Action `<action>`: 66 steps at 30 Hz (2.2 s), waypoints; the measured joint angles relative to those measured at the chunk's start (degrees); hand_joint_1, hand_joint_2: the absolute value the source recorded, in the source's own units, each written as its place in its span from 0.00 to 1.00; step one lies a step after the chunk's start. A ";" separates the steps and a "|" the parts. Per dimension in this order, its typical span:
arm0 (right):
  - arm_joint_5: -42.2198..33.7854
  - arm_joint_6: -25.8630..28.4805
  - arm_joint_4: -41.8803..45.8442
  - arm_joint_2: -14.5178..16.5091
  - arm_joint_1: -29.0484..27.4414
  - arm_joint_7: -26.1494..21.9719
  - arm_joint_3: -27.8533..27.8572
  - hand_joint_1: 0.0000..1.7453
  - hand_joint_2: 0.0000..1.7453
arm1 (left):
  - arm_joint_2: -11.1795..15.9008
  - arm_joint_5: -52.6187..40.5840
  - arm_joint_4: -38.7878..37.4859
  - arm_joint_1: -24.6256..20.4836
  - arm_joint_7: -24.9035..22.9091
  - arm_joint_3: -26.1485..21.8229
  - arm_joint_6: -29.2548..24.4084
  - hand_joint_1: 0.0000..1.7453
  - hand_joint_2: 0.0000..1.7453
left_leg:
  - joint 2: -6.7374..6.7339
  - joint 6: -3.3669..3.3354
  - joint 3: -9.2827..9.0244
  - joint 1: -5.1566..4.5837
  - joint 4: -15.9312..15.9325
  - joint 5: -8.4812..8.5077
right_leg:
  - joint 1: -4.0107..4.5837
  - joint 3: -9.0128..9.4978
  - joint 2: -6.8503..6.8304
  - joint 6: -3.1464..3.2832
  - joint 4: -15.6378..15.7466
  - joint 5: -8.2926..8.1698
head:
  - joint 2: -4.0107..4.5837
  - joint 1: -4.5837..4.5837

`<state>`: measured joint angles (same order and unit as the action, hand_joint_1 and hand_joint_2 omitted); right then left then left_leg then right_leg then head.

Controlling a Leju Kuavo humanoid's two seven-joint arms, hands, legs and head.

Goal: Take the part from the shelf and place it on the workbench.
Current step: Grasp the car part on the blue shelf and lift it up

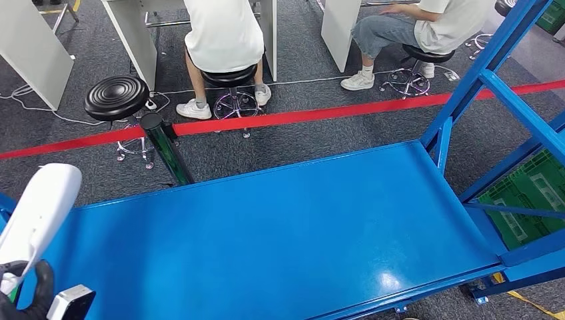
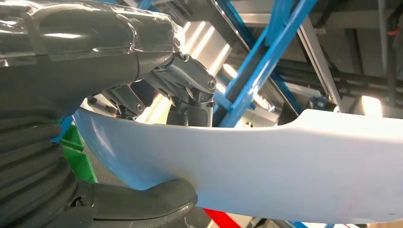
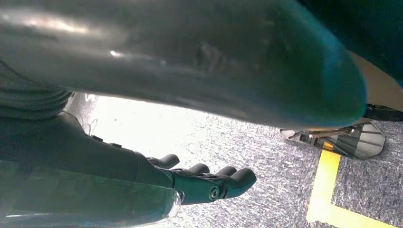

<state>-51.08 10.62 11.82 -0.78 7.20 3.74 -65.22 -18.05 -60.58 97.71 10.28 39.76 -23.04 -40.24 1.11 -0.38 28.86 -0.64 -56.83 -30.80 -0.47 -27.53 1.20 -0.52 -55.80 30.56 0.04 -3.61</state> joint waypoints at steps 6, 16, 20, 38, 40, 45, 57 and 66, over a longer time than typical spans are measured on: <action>0.03 -0.03 0.00 0.01 0.01 0.00 0.00 0.00 0.00 | 0.01 -1.03 -0.82 0.46 0.28 1.96 0.00 1.00 1.00 | -0.05 0.00 0.02 0.00 0.00 0.00 | 0.00 0.00 0.00 0.00 0.00 0.00 | 0.00 0.00; -0.02 -0.04 0.00 -0.01 0.01 -0.14 0.00 0.00 0.00 | 0.05 -1.28 -0.57 1.16 0.25 4.62 0.00 1.00 1.00 | -0.20 -0.01 0.01 0.00 0.00 0.00 | 0.00 0.00 -0.03 0.00 0.01 0.00 | 0.00 -0.01; -0.09 -0.06 0.00 -0.02 0.01 -0.19 0.00 0.00 0.00 | 0.14 -1.58 0.15 1.61 -0.88 5.73 -0.01 1.00 1.00 | -0.23 -0.01 0.01 0.00 0.00 0.00 | 0.00 -0.01 -0.03 0.00 0.01 0.00 | 0.00 0.00; -0.46 0.56 0.00 0.01 -0.01 -1.37 0.00 0.00 0.00 | -0.26 0.72 6.29 1.79 0.32 7.26 0.00 1.00 1.00 | -0.33 -0.01 0.00 0.00 0.00 0.00 | 0.00 -0.01 -0.02 0.00 0.01 0.00 | 0.00 -0.01; -0.51 0.63 0.00 0.02 -0.01 -1.70 0.00 0.00 0.00 | -0.27 1.41 6.93 1.81 0.29 7.76 0.00 1.00 1.00 | -0.32 -0.01 0.00 0.00 0.00 0.00 | 0.00 -0.01 -0.03 0.00 0.01 0.00 | 0.00 -0.01; -1.03 0.89 0.00 0.31 -0.02 -2.90 0.00 0.00 0.00 | 0.35 2.68 7.63 2.20 -4.60 11.14 0.00 1.00 1.00 | -0.24 -0.01 -0.01 0.00 0.00 0.00 | 0.00 -0.02 -0.03 0.00 0.01 0.00 | 0.00 -0.01; -2.62 1.98 0.00 1.37 3.78 -4.57 0.09 0.00 0.00 | 4.15 3.90 6.74 -1.14 -5.65 27.15 0.09 1.00 1.00 | -0.27 -1.70 0.05 0.71 1.12 1.15 | -0.25 -6.90 -0.65 -2.01 -13.26 5.93 | 0.00 -0.75; -3.36 2.22 -0.07 0.83 3.56 -4.57 0.43 0.00 0.00 | 5.10 5.43 4.17 -1.81 -4.48 30.97 0.09 1.00 1.00 | 0.28 0.19 0.23 0.47 0.50 0.39 | -0.03 -3.80 -0.84 -0.29 -0.82 -2.83 | 0.00 -0.73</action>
<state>-54.43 12.84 11.76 0.05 10.76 -0.83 -64.79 -12.96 -55.16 101.89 8.48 35.28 7.93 -40.15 1.40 -0.19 29.09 -0.16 -56.33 -30.41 -0.50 -31.33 0.36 -0.81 -56.62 27.73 0.04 -4.34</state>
